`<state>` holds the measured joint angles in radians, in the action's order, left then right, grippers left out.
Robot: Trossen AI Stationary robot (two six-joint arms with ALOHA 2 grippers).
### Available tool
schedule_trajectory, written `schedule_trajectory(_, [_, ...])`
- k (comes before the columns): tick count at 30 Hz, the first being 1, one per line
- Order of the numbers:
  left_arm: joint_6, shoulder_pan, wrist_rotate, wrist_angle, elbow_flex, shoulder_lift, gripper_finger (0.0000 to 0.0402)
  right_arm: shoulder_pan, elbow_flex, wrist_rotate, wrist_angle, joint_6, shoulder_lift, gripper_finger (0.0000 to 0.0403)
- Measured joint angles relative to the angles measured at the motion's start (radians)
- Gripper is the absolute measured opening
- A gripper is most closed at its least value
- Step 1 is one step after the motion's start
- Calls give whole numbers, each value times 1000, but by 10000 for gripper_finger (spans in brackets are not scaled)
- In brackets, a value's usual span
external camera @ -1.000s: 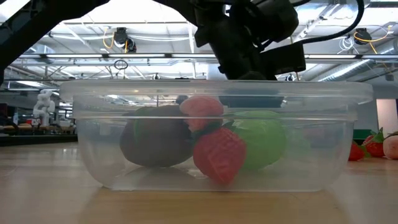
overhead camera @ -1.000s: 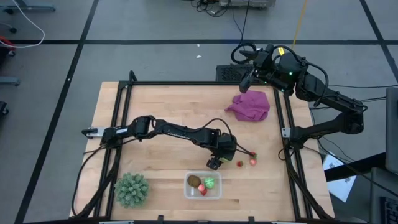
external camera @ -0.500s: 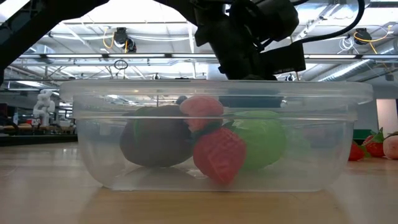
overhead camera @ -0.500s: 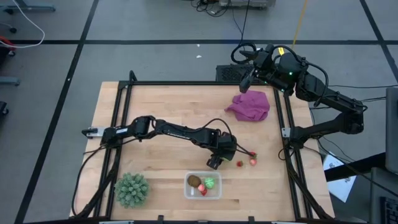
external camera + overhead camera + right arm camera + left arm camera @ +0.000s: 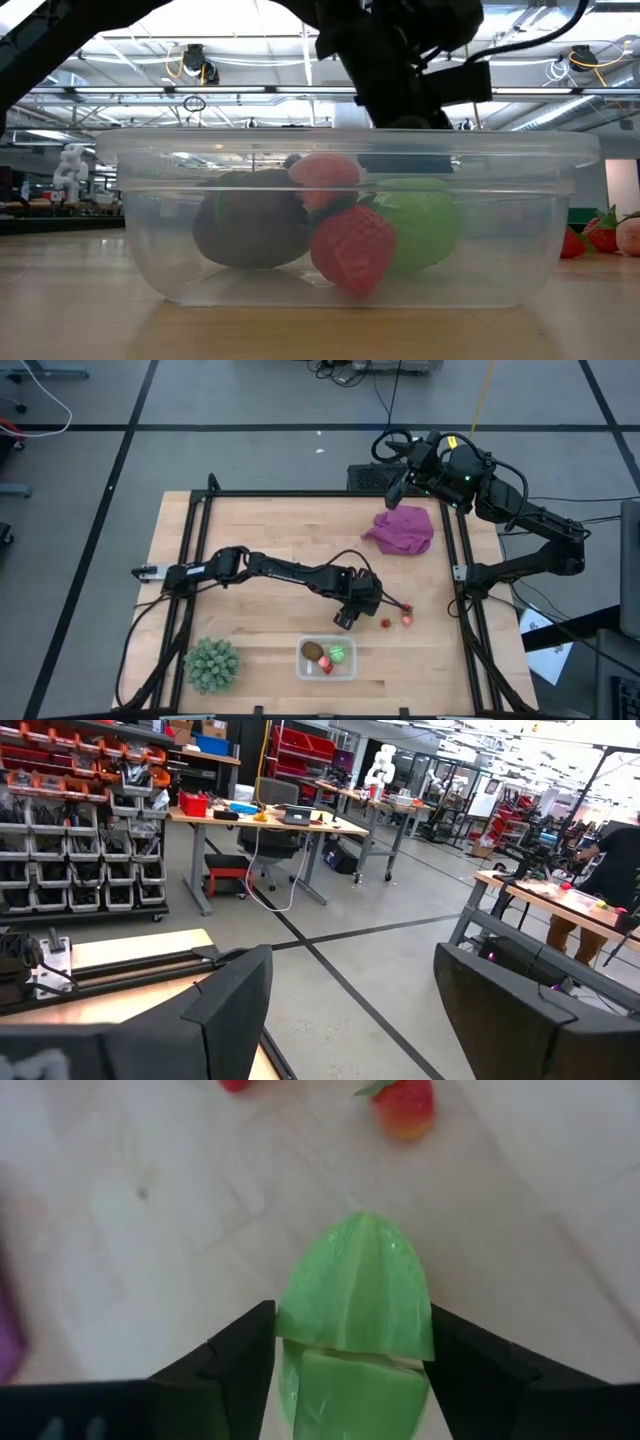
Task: Pick and placing Produce into tupperware
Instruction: Put the green starfruit into the transparent bin
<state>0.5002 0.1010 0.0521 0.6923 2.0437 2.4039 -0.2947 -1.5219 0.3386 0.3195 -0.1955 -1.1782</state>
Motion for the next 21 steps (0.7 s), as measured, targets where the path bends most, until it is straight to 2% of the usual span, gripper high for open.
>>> schedule_trajectory(10, [-31,25,10,202,148,-2,210,0,0,0,0,0,0,267])
schedule_trajectory(21, [-126,117,46,409,240,-8,226,0,0,0,12,41,0,267])
